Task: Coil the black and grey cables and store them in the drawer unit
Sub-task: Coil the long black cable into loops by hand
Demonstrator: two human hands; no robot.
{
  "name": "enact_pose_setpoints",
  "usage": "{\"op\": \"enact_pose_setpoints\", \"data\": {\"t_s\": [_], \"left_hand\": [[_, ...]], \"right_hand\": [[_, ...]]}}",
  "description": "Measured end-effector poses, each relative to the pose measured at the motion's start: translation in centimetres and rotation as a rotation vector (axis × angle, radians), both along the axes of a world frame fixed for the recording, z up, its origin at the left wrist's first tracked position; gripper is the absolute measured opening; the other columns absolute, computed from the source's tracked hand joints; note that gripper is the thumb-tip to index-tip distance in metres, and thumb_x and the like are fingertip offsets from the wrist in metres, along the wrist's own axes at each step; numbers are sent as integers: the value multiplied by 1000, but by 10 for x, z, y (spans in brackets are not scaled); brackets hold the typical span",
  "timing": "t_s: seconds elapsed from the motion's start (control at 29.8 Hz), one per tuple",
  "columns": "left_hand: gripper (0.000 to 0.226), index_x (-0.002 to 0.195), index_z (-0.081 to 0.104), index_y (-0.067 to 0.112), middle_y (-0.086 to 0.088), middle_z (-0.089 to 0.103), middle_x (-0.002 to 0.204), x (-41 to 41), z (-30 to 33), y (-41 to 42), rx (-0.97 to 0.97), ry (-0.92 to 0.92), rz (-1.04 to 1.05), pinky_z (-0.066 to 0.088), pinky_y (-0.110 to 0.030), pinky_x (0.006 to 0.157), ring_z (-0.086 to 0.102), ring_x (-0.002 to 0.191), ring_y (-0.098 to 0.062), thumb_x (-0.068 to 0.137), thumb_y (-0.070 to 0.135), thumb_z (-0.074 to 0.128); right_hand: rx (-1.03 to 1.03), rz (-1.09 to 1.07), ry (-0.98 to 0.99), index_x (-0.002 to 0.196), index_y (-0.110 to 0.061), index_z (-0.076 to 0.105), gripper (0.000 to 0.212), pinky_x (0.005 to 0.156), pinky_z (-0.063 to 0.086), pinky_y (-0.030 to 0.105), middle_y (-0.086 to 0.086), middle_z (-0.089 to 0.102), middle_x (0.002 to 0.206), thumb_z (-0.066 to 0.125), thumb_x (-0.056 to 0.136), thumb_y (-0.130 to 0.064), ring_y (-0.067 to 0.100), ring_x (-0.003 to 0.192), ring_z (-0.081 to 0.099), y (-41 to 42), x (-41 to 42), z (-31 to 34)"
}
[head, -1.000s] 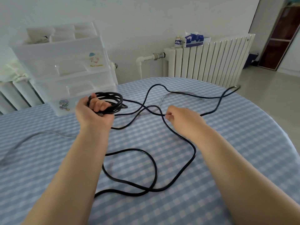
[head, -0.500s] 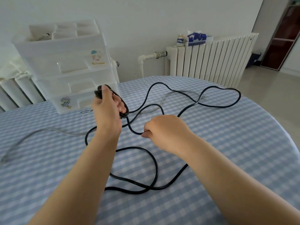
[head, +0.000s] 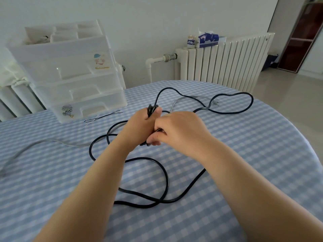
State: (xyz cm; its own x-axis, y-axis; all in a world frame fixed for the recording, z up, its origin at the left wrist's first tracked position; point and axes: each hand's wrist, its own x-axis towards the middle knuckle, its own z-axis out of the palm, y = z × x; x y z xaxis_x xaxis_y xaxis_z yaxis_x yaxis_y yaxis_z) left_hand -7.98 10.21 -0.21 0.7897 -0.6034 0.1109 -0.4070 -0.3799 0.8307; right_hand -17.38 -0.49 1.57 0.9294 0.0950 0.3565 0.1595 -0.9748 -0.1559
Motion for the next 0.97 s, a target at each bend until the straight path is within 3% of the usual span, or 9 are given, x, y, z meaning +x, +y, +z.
{"op": "enact_pose_setpoints", "data": {"t_s": [0.2,0.37,0.57,0.64,0.71,0.81,0.87,0.94,0.97], "left_hand": [[61,60,53,7,-4,54,45,-6,2,6,-76,355,-211,37,-18,38,51,37,-14,98,51,31],[57,53,63,24,0,46,46,-4,1,8,-130,535,-361,34,-26,44,45,36,-14,88,57,33],[59,70,49,16,5,28,42,-5,2,11,-143,703,-440,28,-18,36,23,31,-6,78,72,31],[64,80,47,13,8,29,41,-6,3,12,-130,709,-502,26,-16,35,22,30,-4,74,76,45],[51,79,46,12,9,30,40,-5,3,13,-126,692,-555,26,-15,34,24,29,-3,77,59,67],[24,78,56,12,9,30,37,-3,3,13,-168,739,-544,25,-13,32,25,26,-3,89,33,54],[27,82,63,11,9,31,36,0,0,14,-246,808,-548,25,-12,32,26,24,-2,91,33,49],[28,86,65,10,10,35,35,5,-3,16,-339,876,-606,26,-12,32,29,24,0,91,36,55],[29,88,65,10,11,39,36,8,-4,17,-395,915,-651,28,-12,31,32,25,1,90,38,60]], "right_hand": [[258,-98,-17,75,-28,60,34,65,40,24,-11,59,70,65,75,-62,6,72,54,-20,2,-2],[424,-85,21,79,-33,54,34,63,37,23,-14,58,80,65,72,-64,-1,77,50,-24,7,-9],[415,-132,-3,77,-26,43,43,57,30,23,-13,53,72,59,74,-67,1,65,45,-34,9,-14],[443,-148,-9,74,-25,45,46,56,32,25,-11,52,66,53,75,-70,3,60,45,-44,13,-18],[513,-107,10,73,-26,48,49,59,37,28,-10,51,65,47,75,-75,6,60,46,-52,17,-21],[597,-33,50,77,-32,51,35,63,39,27,-13,52,67,49,83,-66,2,62,48,-56,19,-21],[678,23,92,87,-35,55,23,71,43,23,-14,60,80,46,90,-55,-1,73,56,-58,19,-19],[711,21,125,94,-32,60,34,81,47,25,-9,66,91,39,90,-58,6,87,63,-61,17,-17],[700,-2,127,89,-31,61,36,80,48,28,-7,66,85,37,92,-57,9,82,63,-64,17,-17]]}}
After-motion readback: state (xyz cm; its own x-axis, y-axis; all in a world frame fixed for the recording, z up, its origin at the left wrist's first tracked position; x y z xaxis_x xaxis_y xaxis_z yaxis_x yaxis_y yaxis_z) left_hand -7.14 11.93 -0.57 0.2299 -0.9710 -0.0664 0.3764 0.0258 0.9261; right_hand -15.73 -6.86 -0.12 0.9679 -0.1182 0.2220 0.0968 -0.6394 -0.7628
